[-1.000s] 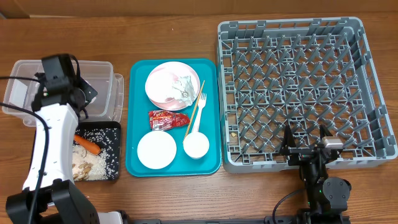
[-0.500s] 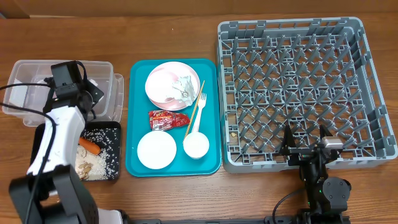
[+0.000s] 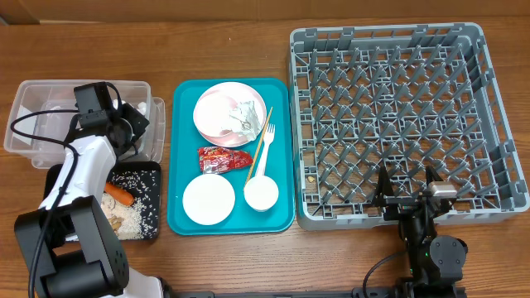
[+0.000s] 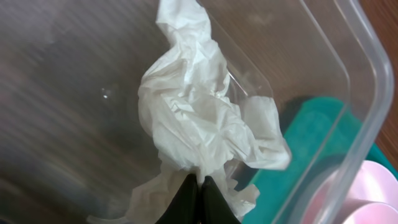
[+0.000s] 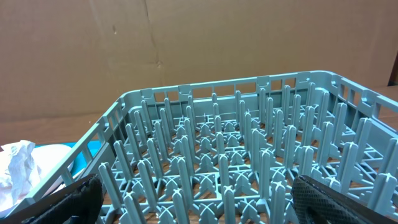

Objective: Sort waste into correct bins and load items into the dishwasher
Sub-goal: 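Lift the tissue with the left gripper and carry it over the clear bin, then open the left gripper to drop the tissue into the clear bin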

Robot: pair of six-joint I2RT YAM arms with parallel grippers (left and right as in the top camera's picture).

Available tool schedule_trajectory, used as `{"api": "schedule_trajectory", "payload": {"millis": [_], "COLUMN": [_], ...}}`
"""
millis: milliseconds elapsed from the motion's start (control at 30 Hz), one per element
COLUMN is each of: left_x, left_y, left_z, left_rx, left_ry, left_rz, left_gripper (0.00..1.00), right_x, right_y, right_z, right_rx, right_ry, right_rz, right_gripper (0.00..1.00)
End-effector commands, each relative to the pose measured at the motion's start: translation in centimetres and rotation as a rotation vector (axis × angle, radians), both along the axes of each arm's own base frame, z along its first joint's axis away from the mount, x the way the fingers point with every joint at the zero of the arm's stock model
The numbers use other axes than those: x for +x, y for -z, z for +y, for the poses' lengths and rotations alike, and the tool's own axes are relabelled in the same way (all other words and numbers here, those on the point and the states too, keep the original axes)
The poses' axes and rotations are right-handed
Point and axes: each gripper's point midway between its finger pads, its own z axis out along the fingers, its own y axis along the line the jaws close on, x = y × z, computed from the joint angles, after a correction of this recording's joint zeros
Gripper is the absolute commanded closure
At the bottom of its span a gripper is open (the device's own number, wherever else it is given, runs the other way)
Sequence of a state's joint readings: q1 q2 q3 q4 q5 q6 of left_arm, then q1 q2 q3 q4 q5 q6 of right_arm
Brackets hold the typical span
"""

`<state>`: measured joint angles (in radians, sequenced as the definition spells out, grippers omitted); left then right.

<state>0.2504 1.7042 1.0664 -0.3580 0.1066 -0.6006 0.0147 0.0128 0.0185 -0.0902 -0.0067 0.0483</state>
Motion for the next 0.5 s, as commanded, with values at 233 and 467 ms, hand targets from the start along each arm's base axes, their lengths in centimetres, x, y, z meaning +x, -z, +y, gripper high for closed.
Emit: {"api": "schedule_trajectory", "payload": {"millis": [233,467], "left_x": [0.3,0.6], "left_y": [0.0,-0.5], "left_z": [-1.8,-3.5], "left_rx": [-0.085,-0.143], "left_ry": [0.052,0.149], "left_rz": [-0.019,-0.053], "left_gripper": [0.96,0.96], "right_x": [0.0,0.0], "right_y": [0.1,0.2], "right_z": [-0.1,-0.1], "right_rx": [-0.003,-0.003], "right_ry": [0.006,0.006], "right_rz": [-0.005,-0.005], "right_gripper": [0.00,0.00]}}
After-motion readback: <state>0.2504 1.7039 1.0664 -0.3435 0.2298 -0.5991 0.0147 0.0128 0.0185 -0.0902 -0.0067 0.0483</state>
